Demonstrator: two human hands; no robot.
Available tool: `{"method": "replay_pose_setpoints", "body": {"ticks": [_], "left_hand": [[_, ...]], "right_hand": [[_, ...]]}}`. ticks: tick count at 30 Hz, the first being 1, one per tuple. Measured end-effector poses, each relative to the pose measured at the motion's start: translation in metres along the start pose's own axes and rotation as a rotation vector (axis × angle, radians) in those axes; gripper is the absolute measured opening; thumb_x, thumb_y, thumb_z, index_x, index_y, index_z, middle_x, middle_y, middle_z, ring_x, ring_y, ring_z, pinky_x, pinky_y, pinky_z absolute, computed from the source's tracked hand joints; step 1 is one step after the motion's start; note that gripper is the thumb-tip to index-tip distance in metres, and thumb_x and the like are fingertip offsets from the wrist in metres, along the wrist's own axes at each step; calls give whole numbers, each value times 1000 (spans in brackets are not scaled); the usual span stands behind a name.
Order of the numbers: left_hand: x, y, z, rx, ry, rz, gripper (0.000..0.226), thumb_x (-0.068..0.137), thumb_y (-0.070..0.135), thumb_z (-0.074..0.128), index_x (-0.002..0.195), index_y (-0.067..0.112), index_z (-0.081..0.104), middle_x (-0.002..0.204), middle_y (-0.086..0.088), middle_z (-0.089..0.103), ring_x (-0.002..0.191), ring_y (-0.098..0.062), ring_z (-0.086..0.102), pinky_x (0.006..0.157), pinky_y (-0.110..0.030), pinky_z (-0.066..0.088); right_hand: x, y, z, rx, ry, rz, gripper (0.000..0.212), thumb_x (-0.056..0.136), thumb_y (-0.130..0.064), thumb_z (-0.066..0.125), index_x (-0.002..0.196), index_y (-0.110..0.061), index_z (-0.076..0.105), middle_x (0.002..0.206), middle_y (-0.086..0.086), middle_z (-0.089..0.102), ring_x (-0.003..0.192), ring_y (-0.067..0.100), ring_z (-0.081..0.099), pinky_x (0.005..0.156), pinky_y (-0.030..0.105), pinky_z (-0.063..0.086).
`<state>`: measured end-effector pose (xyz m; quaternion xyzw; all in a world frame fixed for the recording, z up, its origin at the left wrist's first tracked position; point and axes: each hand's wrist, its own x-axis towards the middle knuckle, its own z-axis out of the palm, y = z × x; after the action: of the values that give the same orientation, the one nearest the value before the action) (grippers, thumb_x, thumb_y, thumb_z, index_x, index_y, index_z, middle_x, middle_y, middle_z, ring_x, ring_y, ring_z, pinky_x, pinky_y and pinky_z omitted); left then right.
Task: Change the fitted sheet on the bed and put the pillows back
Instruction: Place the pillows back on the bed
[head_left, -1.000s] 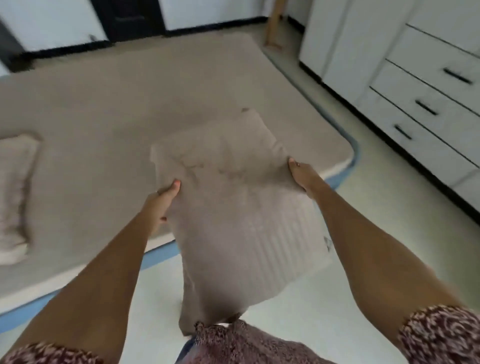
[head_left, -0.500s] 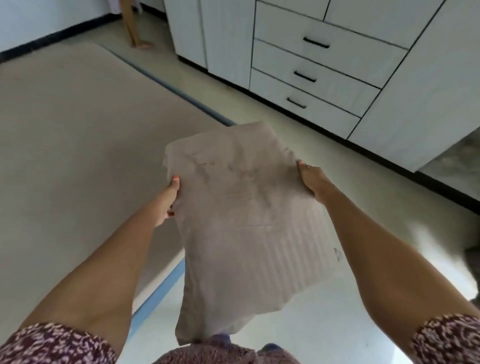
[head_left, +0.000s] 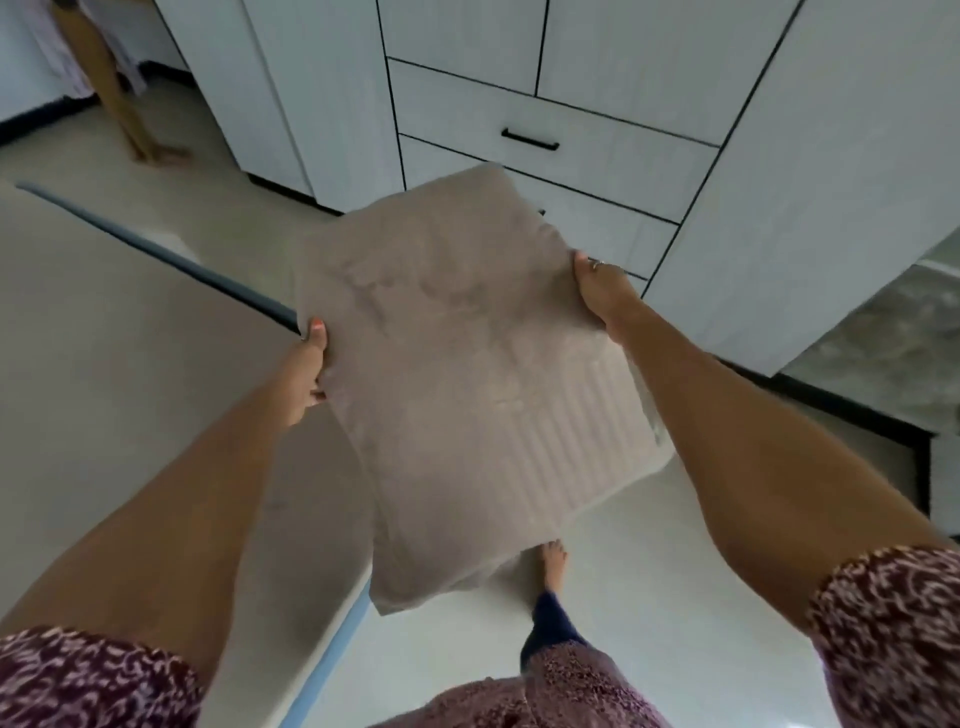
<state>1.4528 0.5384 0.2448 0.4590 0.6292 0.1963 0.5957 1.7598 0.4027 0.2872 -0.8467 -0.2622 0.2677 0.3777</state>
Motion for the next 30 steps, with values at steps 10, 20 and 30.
{"method": "replay_pose_setpoints", "body": {"ticks": [10,20,30], "left_hand": [[110,130,102,-100,194,61,66,99,54,33,144,5,35,146,-11,42,130,-32,44,106,-47,40],[265,256,90,-149,409,110,62,101,50,34,139,2,42,142,-13,47,127,-31,45,89,-36,39],[396,356,48,-317,593,79,51,101,45,37,130,5,50,131,-14,54,109,-29,51,87,-36,41]], "right_hand": [[232,-101,-43,-76,-117,-179,58,102,-45,29,133,-1,51,135,16,52,121,30,51,100,32,39],[431,-221,31,-82,-278,-245,59,101,-47,27,135,-5,51,136,13,52,120,29,52,106,41,39],[587,-378,139,-45,-424,-356,51,102,-46,30,138,-14,50,137,5,52,123,23,49,100,32,39]]}}
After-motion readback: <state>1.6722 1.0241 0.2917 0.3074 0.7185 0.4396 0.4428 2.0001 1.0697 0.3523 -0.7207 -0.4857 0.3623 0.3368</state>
